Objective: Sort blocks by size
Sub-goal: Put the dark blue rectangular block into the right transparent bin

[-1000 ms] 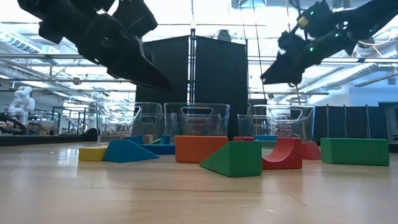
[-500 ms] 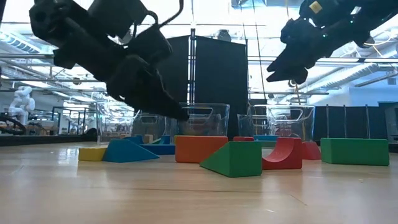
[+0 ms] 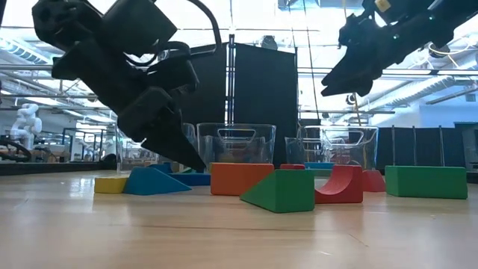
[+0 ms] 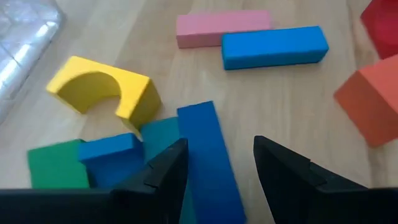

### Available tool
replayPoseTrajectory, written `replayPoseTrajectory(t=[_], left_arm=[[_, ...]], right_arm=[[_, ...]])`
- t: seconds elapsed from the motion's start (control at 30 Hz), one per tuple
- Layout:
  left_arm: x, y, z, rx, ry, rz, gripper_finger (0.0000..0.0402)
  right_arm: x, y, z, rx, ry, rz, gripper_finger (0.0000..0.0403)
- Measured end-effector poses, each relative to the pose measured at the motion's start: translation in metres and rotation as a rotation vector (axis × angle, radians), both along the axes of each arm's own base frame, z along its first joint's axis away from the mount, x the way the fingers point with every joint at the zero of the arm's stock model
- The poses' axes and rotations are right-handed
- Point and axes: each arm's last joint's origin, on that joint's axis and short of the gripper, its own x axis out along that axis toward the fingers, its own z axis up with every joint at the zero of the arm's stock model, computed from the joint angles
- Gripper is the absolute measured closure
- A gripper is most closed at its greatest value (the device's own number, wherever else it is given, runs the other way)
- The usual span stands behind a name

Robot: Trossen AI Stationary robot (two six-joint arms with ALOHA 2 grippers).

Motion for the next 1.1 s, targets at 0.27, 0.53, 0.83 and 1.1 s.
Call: replayPoseTrajectory(t=[0.27, 0.53, 0.83, 1.1], left_arm=[[-0.001, -0.009, -0.002, -0.071, 0.018, -0.083, 0.0217], [-0.002, -0.023, 0.001, -0.072, -0.006, -0.173, 0.0217], [-0.002, -0.021, 0.003, 0.146, -0.006, -0.177, 0.0217], [-0.003, -0.016, -0.003, 0.098, 0.061, -0.244, 0.0217]], right_arm=[[0.001, 0.004, 0.000, -0.001, -0.001, 0.021, 0.0193], [0.002, 0.006, 0.001, 0.000, -0.010, 0.031, 0.0193], [0.002, 0.006, 0.002, 0.004, -0.024, 0.032, 0.0193], [0.002, 0.006, 0.002, 0.007, -0.023, 0.032, 0.0193]])
